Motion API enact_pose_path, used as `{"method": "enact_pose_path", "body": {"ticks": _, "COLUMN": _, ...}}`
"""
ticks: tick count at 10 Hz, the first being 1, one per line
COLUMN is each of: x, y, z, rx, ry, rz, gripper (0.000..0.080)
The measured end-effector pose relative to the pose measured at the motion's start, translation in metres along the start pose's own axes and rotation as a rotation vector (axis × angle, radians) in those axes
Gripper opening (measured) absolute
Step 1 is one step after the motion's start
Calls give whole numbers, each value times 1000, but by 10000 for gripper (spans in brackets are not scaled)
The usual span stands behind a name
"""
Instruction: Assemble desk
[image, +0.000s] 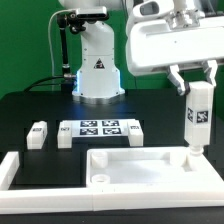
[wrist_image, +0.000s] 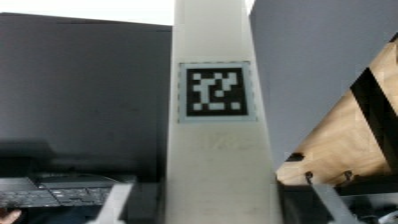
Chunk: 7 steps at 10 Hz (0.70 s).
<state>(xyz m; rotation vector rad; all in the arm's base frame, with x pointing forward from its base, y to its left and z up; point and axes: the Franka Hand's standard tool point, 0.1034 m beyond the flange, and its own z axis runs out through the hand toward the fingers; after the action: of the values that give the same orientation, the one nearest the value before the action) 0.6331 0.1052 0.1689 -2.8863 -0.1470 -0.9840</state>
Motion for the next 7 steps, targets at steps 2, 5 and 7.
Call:
{"method": "enact_pose_path", "body": {"ticks": 2, "x": 1, "y": 6, "z": 10, "rx": -10, "ry": 2, "rz": -16, "gripper": 290}}
{"method": "enact_pose_path", "body": {"ticks": 5, "x": -6, "y": 14, "z": 22, "rx": -17, "ry": -13, "rz": -20, "gripper": 290}}
{"method": "enact_pose_path", "body": {"ticks": 7, "x": -3, "y": 13, "z": 28, "rx": -16, "ry": -12, "rz": -21, "gripper": 290}}
